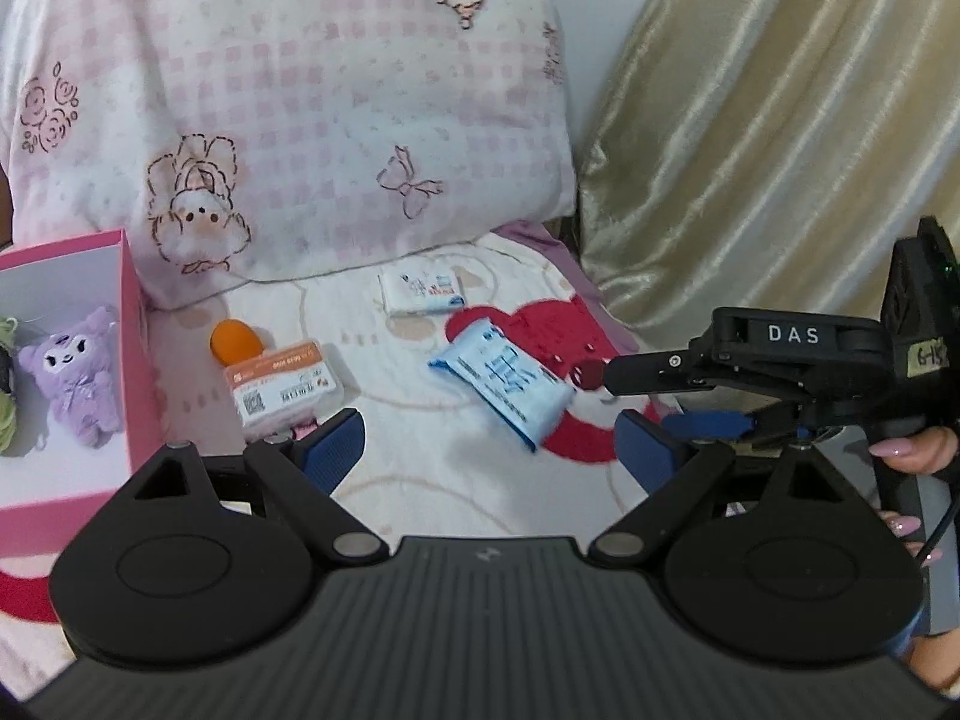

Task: Organize objects
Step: 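Close the right gripper on the edge of the blue wet wipes pack, then lift the wet wipes pack off the blanket with the right gripper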

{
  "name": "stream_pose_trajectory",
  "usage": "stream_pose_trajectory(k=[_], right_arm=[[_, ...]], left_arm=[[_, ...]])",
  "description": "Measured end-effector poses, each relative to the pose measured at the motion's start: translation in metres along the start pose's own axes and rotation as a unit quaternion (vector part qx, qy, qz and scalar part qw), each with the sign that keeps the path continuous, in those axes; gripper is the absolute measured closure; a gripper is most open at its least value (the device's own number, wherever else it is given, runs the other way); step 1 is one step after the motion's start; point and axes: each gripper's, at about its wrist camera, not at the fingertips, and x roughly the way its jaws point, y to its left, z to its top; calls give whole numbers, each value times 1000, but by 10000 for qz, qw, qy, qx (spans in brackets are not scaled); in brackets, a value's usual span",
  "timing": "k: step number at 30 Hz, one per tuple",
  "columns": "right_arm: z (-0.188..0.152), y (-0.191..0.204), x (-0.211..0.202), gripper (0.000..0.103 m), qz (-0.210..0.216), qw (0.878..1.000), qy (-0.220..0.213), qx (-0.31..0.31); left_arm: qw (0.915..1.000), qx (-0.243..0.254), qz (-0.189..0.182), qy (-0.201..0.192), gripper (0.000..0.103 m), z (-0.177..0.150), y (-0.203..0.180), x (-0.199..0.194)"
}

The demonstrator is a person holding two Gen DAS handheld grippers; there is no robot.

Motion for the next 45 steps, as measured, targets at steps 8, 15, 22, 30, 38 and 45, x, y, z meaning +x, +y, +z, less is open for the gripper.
stream_pose_trajectory(k=[8,15,22,30,38,45], right_arm=[[10,-48,54,14,214,9943,133,1038],[16,-86,80,14,-3,9881,32,1535],[22,-95,99,18,124,9818,-175,1886],[26,-104,115,39,-68,9764,-346,2129],[28,-112,121,72,-435,9713,-455,2294],[30,-113,128,74,-556,9729,-377,2212]], left_arm=[[9969,779,115,-16,17,4,-3,49],[9911,1123,333,637,26,-6,-14,121],[9927,912,387,687,27,-19,-16,179],[9919,959,357,746,29,-6,0,230],[9969,580,122,525,29,-1,7,258],[9923,1153,85,456,47,-18,-17,256]])
